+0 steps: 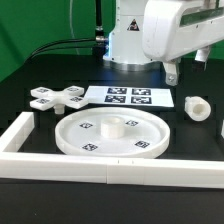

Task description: Assemble round table

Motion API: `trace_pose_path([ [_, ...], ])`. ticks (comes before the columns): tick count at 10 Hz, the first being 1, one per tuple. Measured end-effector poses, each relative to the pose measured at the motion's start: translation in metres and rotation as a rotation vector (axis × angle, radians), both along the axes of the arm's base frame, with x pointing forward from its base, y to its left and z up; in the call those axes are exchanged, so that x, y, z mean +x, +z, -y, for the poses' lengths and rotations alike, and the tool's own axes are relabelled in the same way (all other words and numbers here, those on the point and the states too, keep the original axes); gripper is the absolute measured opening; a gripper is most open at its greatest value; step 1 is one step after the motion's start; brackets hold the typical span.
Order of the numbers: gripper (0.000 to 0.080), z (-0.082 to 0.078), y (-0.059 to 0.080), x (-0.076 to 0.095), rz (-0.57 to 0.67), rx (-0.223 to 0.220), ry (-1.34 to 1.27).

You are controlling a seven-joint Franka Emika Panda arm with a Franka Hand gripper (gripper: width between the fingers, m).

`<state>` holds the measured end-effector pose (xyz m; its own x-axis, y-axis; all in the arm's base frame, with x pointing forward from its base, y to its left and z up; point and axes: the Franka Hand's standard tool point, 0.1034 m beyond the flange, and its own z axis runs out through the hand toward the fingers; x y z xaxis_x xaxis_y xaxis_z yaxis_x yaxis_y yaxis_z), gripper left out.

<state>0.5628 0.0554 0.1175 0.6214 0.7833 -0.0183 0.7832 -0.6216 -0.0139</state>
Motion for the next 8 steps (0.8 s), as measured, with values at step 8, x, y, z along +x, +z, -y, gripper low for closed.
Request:
trace_pose_path([
  [8,0.0650,0.056,-0.038,-0.022,0.067,0.002,0.186],
])
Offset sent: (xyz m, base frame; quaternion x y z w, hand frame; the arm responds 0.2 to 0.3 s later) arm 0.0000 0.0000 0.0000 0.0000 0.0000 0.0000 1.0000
